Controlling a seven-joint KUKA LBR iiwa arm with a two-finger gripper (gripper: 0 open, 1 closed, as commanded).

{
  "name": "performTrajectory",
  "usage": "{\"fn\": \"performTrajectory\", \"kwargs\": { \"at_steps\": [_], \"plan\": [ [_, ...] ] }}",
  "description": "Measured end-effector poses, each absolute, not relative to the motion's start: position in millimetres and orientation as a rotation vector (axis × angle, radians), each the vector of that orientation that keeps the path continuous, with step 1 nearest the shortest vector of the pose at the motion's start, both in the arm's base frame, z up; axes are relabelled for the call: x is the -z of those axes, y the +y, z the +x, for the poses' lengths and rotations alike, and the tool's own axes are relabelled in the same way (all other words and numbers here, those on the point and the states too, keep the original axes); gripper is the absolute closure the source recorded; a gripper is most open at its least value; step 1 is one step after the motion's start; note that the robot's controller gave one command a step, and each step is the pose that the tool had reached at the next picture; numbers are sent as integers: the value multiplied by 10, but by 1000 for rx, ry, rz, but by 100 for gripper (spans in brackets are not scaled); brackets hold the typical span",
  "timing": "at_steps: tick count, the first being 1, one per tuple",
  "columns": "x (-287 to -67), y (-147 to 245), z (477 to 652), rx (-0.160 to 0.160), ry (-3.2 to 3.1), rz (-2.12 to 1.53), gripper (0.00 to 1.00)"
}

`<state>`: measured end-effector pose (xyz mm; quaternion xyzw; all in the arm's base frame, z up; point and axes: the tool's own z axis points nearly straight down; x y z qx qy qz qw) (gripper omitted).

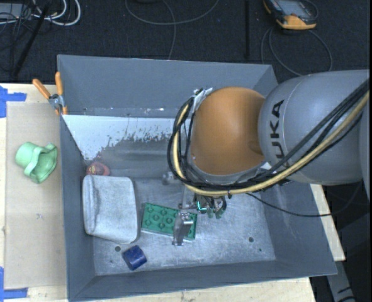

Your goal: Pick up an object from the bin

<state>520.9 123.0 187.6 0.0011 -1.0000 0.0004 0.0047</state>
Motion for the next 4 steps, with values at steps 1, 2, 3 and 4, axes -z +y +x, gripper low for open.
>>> {"fn": "performTrajectory", "kwargs": {
  "at_steps": [1, 2, 3, 4],
  "plan": [
    [-683, 1013, 5403, 3, -3142, -151, 0],
    [-703, 1017, 5421, 3, -3143, -153, 0],
    [-712, 1021, 5427, 2, -3139, -156, 0],
    [-716, 1024, 5428, 2, -3138, -161, 0]
  ]
}}
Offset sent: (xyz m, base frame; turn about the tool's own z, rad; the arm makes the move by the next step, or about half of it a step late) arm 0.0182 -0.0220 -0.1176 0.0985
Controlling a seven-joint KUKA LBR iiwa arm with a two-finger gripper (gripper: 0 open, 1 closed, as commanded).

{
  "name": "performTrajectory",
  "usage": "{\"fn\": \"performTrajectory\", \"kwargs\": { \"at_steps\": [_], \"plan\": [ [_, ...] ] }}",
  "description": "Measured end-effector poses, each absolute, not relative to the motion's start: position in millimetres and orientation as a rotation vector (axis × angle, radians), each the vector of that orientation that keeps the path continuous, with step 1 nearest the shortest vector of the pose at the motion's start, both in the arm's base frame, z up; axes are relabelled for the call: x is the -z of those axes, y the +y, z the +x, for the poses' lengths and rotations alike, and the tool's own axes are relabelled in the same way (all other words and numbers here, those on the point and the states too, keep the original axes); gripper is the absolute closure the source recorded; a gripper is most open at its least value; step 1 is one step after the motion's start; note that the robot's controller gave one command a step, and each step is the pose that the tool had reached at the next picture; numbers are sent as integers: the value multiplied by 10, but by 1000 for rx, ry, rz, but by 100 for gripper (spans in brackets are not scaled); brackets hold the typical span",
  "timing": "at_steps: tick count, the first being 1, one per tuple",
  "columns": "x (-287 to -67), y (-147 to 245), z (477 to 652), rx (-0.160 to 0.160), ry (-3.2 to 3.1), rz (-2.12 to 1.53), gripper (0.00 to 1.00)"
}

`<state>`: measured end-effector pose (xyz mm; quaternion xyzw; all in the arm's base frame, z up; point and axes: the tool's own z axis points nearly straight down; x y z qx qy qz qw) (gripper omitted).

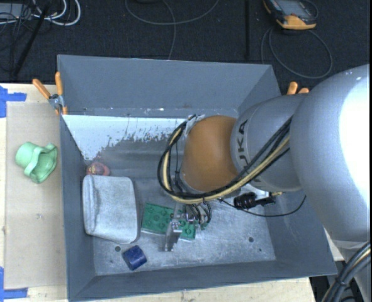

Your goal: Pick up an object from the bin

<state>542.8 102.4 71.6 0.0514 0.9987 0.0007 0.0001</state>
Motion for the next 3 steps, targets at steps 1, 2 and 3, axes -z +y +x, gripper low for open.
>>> {"fn": "performTrajectory", "kwargs": {
  "at_steps": [1, 2, 3],
  "plan": [
    [-717, 1027, 5428, -2, 3137, 169, 0],
    [-754, 1025, 5457, -4, 3131, 173, 100],
    [-1452, 1027, 5472, -2, 3131, 174, 100]
  ]
}}
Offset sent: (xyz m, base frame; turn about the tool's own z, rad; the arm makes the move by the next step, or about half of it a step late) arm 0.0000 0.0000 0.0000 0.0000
